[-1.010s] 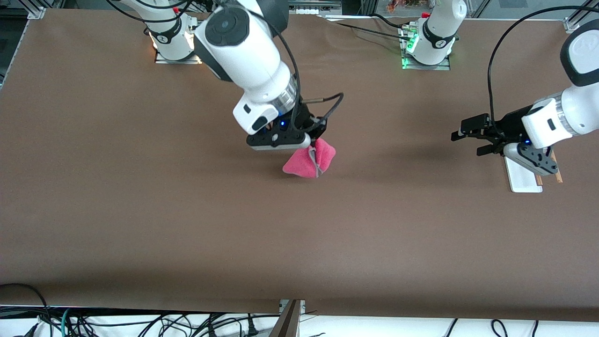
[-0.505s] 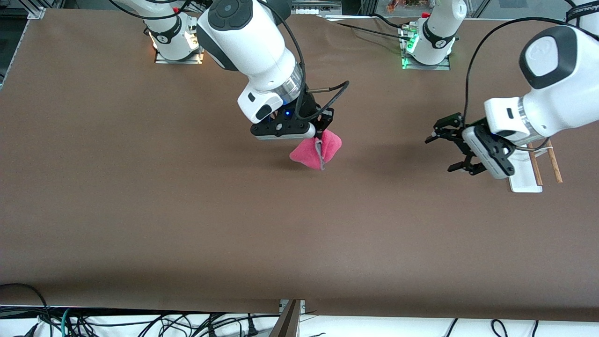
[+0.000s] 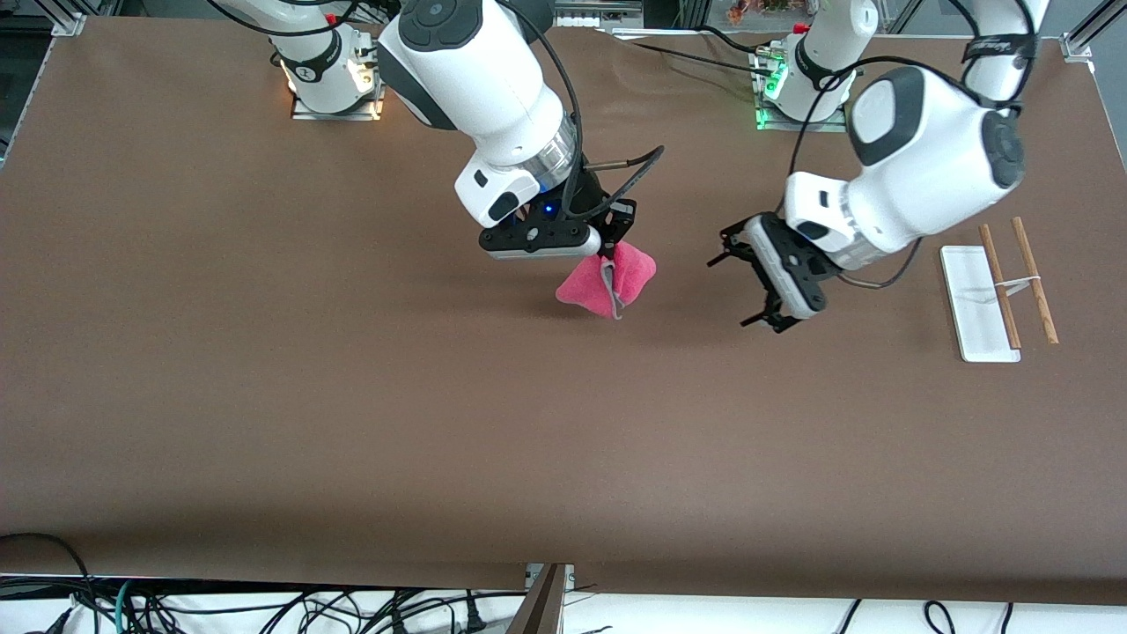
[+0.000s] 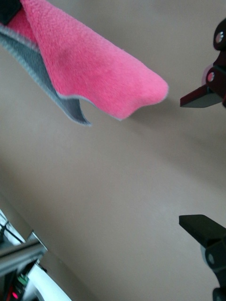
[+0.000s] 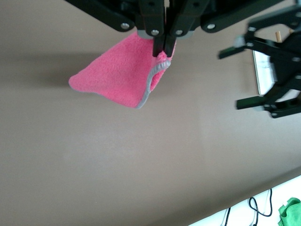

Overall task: Pass towel and hang on rack
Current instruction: 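Move the left gripper to the towel held by the right gripper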

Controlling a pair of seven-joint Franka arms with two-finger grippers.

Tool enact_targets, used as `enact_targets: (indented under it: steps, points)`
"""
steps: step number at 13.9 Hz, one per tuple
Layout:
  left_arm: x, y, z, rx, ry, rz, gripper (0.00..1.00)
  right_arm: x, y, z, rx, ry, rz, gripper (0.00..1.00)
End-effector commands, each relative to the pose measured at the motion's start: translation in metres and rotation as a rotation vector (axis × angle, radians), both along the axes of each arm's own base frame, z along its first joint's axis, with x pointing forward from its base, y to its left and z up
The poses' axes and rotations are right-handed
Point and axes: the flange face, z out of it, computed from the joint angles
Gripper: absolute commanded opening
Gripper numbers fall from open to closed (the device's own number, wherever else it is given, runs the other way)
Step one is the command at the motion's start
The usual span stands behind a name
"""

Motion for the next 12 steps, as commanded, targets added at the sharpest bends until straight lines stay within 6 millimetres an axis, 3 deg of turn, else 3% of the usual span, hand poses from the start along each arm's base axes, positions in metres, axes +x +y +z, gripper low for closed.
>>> enact_targets:
  steps: [1,7,10,12]
  points:
    - [-0.003,-0.028,-0.014,-0.041,-0.043,-0.036,1.00,-0.003,0.003,0.004,0.012,0.005,-0.004,0.00]
    - [-0.019,-0.092,-0.055,-0.073,-0.068,-0.064,1.00,-0.002,0.002,0.005,0.010,0.004,-0.002,0.00]
    - [-0.025,-0.106,-0.063,-0.074,-0.060,-0.084,1.00,-0.002,0.001,0.005,0.010,0.004,-0.004,0.00]
    - [-0.024,-0.102,-0.064,-0.072,-0.056,-0.081,1.00,-0.001,0.002,0.004,0.011,0.004,-0.004,0.00]
